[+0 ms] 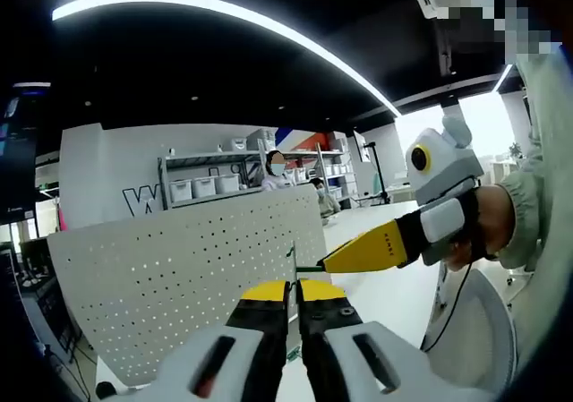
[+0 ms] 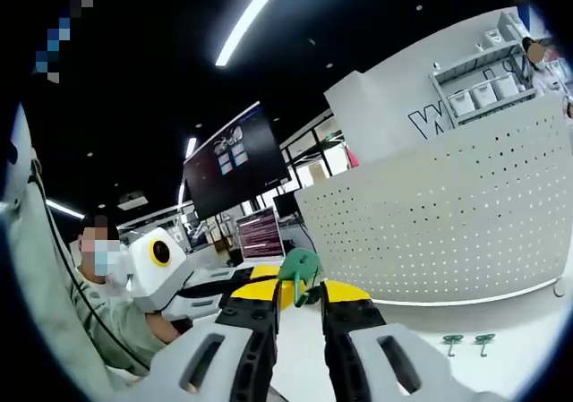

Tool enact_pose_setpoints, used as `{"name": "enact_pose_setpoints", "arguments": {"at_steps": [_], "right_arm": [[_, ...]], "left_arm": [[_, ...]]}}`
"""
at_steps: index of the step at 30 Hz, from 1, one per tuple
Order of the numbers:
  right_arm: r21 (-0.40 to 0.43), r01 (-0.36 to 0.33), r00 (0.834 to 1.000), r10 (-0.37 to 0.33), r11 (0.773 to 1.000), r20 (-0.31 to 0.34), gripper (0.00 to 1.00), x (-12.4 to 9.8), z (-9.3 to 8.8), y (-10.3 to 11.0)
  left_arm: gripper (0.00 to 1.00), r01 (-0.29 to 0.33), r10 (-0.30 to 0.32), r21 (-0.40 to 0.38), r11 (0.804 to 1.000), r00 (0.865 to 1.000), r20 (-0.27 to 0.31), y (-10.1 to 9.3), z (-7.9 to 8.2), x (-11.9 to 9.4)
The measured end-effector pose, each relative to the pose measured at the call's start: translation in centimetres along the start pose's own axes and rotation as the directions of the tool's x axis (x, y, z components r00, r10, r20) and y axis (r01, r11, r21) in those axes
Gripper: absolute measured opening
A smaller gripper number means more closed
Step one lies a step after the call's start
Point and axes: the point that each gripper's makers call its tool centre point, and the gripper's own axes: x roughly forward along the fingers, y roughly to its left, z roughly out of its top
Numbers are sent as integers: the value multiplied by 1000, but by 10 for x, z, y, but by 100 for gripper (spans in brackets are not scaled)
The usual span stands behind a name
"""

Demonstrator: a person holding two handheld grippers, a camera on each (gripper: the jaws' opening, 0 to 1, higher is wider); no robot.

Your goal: Insert the hook assembly into the mounting plate slot until the hook locks in place.

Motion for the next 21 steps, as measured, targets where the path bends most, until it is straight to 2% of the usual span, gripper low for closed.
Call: {"name": "enact_pose_setpoints", "arguments": {"at_steps": [5, 21], "right_arm": [[33, -11, 999, 10, 999, 48, 14, 3, 8, 3], [81, -39, 994, 30, 996, 103, 7, 8, 15, 9]], "left_arm": [[3, -14, 14, -7, 1000, 1000, 18, 0, 4, 0], [3, -33, 35, -29, 999, 997, 74, 1, 17, 1]]}}
